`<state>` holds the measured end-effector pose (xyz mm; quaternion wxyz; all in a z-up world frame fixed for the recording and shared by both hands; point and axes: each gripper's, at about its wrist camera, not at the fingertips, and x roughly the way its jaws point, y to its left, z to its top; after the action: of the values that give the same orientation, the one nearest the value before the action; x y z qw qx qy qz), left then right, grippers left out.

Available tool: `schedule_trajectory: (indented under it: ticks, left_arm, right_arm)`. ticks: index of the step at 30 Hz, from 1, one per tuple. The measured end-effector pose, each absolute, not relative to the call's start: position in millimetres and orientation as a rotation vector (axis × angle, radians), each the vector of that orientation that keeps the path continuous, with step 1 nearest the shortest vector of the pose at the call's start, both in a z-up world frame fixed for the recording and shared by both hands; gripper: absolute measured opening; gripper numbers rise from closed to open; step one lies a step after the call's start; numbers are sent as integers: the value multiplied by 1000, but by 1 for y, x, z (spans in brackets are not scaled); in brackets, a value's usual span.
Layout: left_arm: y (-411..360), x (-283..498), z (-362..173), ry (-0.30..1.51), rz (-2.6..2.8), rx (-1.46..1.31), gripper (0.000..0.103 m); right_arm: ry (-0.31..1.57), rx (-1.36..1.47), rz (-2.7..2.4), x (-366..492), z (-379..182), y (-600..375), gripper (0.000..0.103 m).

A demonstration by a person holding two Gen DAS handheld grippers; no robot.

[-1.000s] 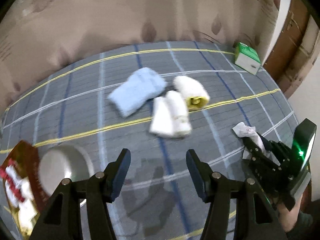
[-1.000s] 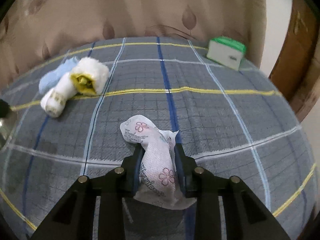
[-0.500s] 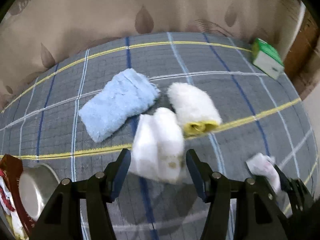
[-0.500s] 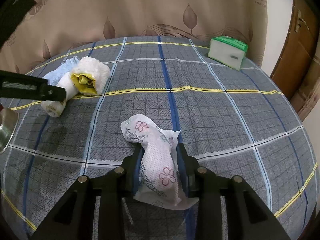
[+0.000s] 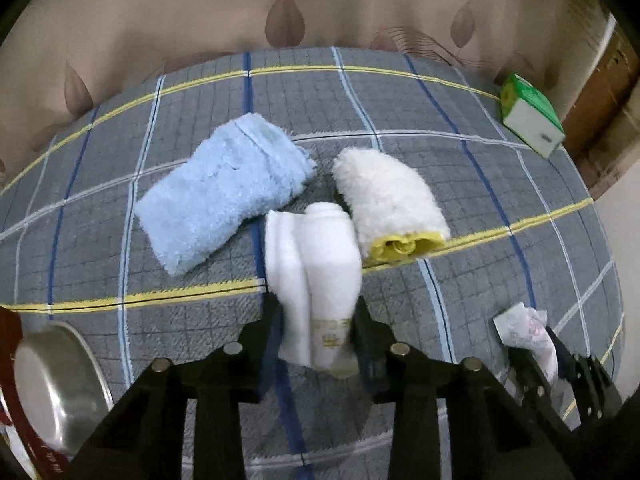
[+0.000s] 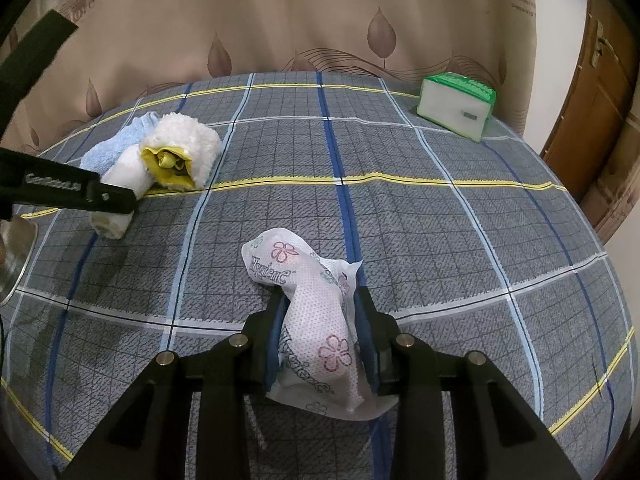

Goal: Organize soft objects
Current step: 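Grasp the white rolled towel with the left gripper while the right holds the floral wipe, then carry the white rolled towel over the gold tray with the left gripper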

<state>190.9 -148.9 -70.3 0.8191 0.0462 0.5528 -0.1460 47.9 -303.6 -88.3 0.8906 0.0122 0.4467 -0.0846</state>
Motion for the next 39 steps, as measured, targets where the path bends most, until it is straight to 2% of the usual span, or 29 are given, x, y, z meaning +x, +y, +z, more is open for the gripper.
schedule_trajectory:
  ticks: [23, 34, 39]
  left_arm:
    - [-90, 108, -22, 1179, -384, 80, 32]
    - [-14, 67, 11, 1151, -279, 73, 32]
    - [45, 60, 29, 1125, -180, 41, 32]
  right_arm:
    - [928, 10, -182, 48, -89, -303, 32]
    - [928, 12, -182, 48, -88, -302, 32]
    - [928, 11, -182, 48, -88, -302, 33]
